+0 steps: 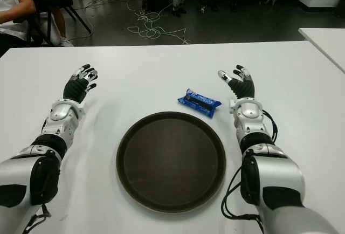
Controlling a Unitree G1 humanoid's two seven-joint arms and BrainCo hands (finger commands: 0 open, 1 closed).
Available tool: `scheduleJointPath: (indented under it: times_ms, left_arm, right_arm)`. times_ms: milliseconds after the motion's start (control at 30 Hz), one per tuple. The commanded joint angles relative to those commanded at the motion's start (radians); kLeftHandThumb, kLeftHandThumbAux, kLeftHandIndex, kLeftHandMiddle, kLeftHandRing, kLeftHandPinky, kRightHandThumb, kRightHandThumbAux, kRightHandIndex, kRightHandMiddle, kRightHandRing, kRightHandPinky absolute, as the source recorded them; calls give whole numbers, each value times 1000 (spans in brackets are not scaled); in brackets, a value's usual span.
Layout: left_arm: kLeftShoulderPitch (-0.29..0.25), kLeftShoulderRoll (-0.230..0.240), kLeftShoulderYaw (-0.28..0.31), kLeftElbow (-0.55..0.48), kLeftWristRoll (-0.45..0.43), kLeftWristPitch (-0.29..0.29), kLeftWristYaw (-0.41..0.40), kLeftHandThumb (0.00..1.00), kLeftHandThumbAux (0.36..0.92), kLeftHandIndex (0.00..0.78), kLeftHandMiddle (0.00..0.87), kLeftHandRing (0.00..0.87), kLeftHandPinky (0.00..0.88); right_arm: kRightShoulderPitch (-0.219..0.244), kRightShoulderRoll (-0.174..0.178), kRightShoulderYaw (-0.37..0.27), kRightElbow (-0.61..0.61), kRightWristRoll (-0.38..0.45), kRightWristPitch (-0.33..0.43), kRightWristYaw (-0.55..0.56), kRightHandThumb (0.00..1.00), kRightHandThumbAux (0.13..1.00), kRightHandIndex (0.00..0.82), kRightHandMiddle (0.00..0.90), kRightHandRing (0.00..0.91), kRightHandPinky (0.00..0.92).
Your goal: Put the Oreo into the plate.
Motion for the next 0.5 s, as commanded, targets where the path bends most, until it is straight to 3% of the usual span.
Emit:
scheduleJointPath:
  times_ms: [200,500]
  left_arm:
    - [0,0,-7,-1,7,-4,9,153,589,46,123,105,99]
    - [0,-1,-4,-1,3,-1,12,141,559,48,124,107,95]
  right_arm:
    - [1,1,-1,-1,1,-5,6,206,685,117,163,192,216]
    - [2,-1,7,0,-9,-13,4,208,688,130,164,189,215]
